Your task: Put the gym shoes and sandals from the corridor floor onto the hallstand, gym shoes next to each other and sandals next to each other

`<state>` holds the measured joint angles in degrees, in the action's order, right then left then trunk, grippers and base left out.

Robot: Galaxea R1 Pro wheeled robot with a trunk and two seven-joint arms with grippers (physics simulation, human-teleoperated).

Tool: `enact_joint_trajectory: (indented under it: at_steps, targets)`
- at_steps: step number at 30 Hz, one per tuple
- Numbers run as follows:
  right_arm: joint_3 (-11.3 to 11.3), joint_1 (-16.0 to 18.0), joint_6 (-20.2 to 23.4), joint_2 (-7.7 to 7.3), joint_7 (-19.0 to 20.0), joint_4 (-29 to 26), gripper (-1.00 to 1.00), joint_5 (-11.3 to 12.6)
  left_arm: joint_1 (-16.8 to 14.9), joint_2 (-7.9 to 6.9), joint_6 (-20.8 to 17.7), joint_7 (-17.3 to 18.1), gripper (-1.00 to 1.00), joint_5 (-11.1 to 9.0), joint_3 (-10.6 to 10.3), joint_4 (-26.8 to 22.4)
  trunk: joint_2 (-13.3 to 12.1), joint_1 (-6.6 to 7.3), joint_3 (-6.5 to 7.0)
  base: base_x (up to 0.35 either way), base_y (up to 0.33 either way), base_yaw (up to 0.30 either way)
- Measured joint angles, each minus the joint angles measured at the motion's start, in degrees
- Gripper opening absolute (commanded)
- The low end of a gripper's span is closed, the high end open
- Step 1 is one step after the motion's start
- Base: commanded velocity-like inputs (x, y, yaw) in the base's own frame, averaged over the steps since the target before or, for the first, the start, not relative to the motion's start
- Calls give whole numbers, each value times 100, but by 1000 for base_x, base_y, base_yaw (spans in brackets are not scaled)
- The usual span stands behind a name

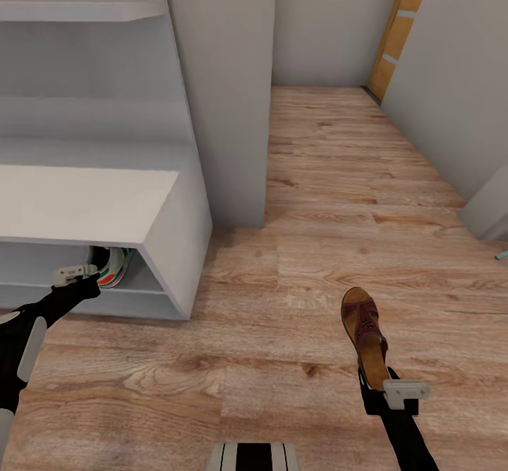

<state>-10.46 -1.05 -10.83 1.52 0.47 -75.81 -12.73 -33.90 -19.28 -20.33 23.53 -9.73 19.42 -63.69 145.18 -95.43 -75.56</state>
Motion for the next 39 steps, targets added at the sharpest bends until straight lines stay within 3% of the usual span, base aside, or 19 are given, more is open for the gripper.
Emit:
enact_joint_trajectory:
  at_steps: [39]
  targets:
    - [0, 0, 0, 0, 0, 0, -100, 0, -1, 1, -8, -3, -100, -9, -5, 0, 0, -1, 0, 22, 0, 0]
